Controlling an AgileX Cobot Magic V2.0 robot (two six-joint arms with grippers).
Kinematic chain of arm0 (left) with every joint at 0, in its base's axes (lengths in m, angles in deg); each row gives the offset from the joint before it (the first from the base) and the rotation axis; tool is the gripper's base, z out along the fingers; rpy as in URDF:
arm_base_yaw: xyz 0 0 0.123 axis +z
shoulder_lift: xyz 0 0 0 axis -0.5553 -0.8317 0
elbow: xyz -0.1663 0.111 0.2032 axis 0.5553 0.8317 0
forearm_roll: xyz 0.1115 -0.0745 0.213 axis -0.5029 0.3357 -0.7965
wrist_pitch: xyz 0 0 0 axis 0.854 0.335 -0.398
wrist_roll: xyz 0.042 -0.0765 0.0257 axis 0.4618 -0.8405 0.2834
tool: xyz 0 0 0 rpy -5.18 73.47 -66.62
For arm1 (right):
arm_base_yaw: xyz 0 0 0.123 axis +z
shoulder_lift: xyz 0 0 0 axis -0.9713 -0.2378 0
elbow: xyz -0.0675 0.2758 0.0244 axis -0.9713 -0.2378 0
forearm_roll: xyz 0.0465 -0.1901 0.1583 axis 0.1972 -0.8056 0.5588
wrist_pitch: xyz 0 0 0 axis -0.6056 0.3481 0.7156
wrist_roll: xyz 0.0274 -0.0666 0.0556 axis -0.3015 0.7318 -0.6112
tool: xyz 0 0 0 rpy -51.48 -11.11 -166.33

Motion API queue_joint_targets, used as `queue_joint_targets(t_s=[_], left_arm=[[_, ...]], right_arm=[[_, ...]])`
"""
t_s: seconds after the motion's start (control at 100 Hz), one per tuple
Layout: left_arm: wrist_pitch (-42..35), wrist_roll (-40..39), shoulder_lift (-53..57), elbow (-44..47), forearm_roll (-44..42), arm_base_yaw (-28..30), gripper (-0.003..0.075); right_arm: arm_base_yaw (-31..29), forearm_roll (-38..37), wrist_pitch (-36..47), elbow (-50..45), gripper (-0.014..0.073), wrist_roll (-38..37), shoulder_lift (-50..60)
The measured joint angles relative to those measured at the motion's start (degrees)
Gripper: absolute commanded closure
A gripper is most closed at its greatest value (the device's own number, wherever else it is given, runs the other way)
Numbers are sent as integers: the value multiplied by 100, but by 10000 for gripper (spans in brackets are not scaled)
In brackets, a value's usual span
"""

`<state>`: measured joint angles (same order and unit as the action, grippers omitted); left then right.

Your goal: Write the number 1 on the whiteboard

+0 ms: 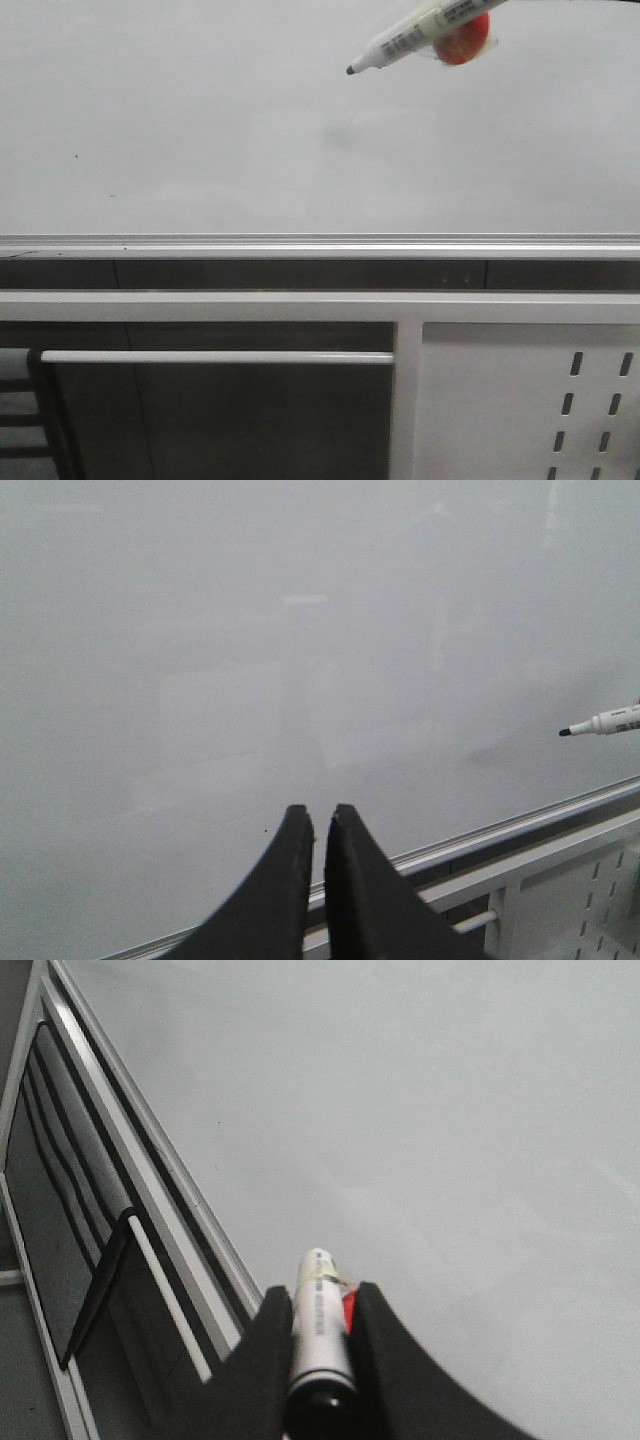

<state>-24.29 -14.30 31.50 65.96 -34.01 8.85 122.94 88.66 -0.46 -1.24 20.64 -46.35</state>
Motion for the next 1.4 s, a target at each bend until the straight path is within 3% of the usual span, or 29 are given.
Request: queue_joint_targets(t_s=[1.4], left_arm=[[72,0,0,81,18,0,738]], right_arm=[[0,-25,866,0,656,0,-515]])
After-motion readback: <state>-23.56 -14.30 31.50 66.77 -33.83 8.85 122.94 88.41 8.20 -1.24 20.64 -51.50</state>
